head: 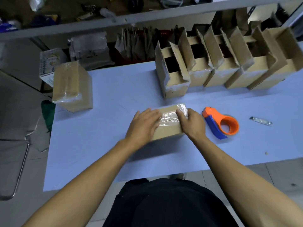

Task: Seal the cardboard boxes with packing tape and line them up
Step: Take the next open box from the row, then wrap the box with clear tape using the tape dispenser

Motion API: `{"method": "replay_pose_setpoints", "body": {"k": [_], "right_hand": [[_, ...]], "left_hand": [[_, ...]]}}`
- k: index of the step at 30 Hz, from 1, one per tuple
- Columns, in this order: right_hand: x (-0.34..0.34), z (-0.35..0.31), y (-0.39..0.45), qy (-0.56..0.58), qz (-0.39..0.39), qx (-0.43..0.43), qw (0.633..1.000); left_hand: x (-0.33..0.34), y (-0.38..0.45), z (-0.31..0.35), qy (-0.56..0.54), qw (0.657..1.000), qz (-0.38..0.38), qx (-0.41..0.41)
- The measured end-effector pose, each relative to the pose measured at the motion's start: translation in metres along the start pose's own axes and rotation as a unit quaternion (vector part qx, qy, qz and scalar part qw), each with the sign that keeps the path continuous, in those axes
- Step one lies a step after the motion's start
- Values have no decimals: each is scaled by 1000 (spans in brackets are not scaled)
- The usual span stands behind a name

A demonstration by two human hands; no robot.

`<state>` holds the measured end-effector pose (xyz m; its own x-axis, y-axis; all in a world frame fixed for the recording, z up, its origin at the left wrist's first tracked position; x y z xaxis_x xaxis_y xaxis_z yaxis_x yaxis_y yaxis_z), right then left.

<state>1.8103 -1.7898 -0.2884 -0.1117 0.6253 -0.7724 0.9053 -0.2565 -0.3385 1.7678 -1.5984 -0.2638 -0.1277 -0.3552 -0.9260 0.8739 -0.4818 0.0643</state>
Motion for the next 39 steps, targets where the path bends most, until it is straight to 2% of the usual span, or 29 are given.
{"method": "replay_pose_setpoints", "body": {"k": [1,3,6,8,10,12,14,24,29,31,35,37,39], "right_hand": [[-4,6,-1,-3,20,11,1000],[-6,13,-1,-25,32,24,999],[-7,24,7,43,-16,21,999],[-22,38,16,55,13,14,998],[-37,61,26,-82,68,16,994],[-39,87,33,-243,50,56,967],[-41,99,40,-289,31,62,955],[-50,104,62,-212,-31,23,976],[-75,55,52,-137,19,-107,985],[-88,32,45,-79,8,-123,989],[-123,4,34,-87,21,-132,987],[-133,-7,34,-66,-8,-152,986],[-132,-22,27,-42,-78,-189,978]], "left_hand": [[7,-7,15,55,998,7,40],[31,-17,31,127,987,-50,85],[43,-16,25,156,980,-89,87],[42,-11,23,169,977,-97,90],[44,-12,23,177,975,-102,88],[45,-13,26,177,975,-103,86],[44,-10,32,178,976,-90,90],[51,-3,57,169,977,-97,88],[48,3,62,188,974,-110,66],[46,6,65,199,973,-103,59],[42,4,64,190,978,-77,28],[40,6,63,184,980,-76,21],[40,6,63,171,983,-70,19]]}}
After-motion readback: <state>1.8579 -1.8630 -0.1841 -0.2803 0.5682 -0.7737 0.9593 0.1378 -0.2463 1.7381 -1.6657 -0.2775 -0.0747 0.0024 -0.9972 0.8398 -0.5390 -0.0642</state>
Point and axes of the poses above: each hand's wrist, its own y-axis towards the middle knuckle, its own x-axis out of the palm, z = x × y, the point moved 8 cm from there along y, towards the middle knuckle, and after that the axes turned 13 degrees about x, right-handed, at the moved point
